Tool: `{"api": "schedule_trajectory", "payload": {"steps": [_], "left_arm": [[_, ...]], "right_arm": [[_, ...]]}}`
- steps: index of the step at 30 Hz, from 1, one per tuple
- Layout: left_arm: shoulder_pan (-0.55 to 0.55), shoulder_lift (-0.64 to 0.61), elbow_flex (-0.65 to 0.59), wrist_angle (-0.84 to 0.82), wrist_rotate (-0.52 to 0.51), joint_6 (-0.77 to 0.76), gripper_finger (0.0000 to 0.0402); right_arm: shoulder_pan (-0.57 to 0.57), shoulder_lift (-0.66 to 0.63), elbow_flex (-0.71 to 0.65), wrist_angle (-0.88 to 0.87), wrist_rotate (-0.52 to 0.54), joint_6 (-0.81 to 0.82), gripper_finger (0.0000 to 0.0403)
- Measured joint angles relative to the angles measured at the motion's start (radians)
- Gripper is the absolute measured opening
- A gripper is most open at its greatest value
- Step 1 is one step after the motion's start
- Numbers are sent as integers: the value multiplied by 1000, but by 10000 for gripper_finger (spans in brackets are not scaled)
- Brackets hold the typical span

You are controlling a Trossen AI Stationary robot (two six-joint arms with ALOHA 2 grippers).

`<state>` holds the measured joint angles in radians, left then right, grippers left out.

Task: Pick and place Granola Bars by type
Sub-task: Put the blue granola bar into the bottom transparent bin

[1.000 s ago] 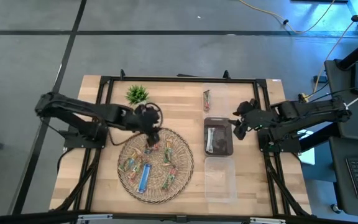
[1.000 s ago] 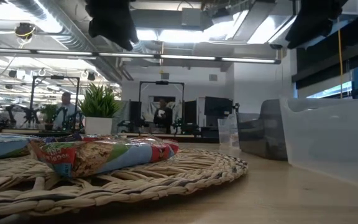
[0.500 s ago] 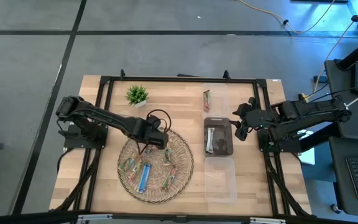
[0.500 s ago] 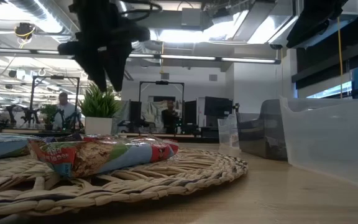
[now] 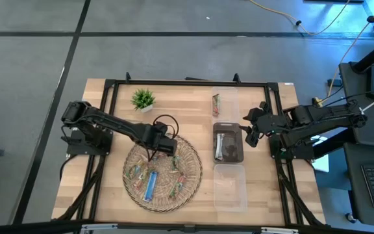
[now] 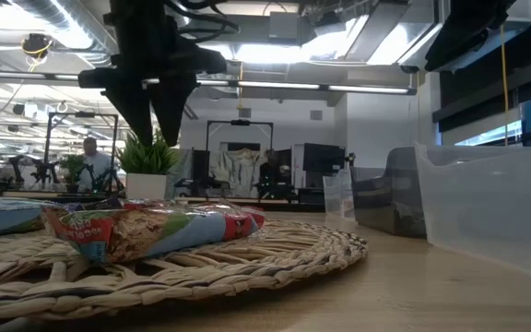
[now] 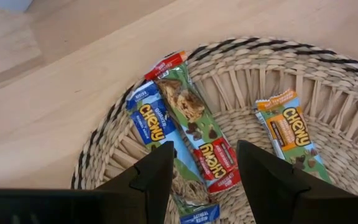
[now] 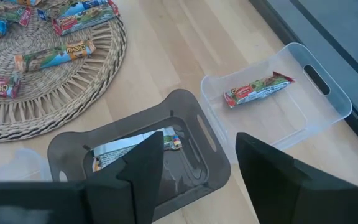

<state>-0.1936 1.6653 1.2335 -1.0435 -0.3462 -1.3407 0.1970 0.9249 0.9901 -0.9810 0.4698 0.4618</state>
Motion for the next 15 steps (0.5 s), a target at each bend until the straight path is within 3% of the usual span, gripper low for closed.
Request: {"api": "schedule_trajectory", "payload": {"steps": [15], "left_arm": [[1, 0, 0, 0, 60, -8, 184]], "right_arm": [[0, 0, 0, 1, 0, 3, 204]]}}
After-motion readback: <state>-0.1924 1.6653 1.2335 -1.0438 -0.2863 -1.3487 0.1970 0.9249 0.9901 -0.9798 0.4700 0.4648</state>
